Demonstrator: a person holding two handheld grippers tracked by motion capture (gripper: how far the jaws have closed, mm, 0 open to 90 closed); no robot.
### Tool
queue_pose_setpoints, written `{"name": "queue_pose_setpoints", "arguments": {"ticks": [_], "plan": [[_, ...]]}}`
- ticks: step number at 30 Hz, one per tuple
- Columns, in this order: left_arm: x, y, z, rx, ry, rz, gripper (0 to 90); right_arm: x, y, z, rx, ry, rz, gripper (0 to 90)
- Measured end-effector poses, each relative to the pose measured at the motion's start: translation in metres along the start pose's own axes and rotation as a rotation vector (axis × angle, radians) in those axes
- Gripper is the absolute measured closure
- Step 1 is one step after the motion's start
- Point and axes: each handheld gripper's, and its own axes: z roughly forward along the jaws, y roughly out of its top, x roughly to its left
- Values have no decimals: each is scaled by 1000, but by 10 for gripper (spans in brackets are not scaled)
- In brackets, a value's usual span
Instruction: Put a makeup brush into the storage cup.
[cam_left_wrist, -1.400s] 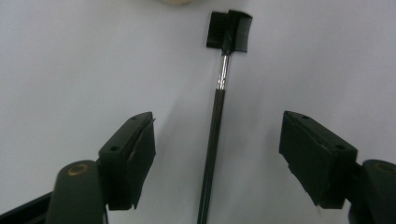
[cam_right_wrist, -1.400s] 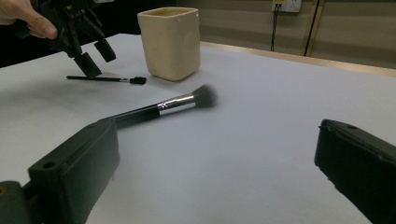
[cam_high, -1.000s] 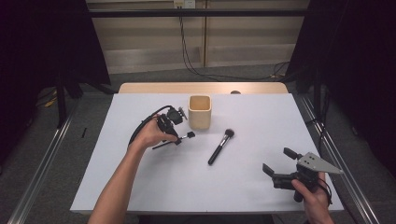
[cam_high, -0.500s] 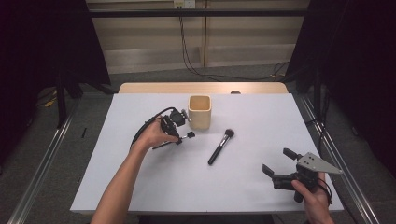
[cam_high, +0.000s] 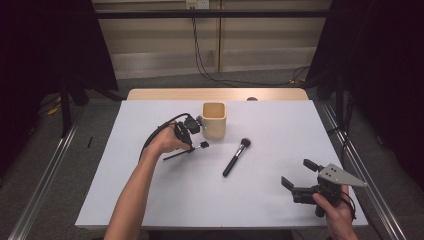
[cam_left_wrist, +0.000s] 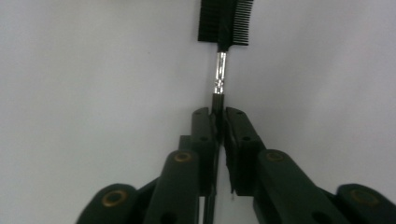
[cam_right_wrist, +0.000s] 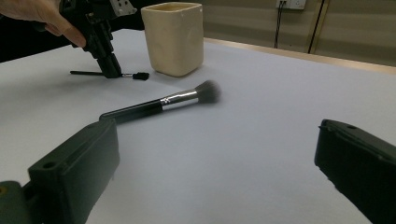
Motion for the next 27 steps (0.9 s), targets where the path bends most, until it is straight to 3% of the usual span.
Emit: {"name": "queue_pose_setpoints", "arguments": {"ticks": [8, 14, 20, 27], "plan": [[0, -1, -1, -1, 6, 27, 858, 1, 0, 0, 2, -1, -3, 0], [2, -6, -2, -39, -8, 8, 858, 0, 0, 0, 4, -7, -3, 0], [-3, -8, -4, -32, -1, 2, 858, 0, 0, 0, 4, -8, -6, 0], [-2, -19, -16, -130, -42, -17, 858, 0, 0, 1, 6, -11, -8, 0]]}}
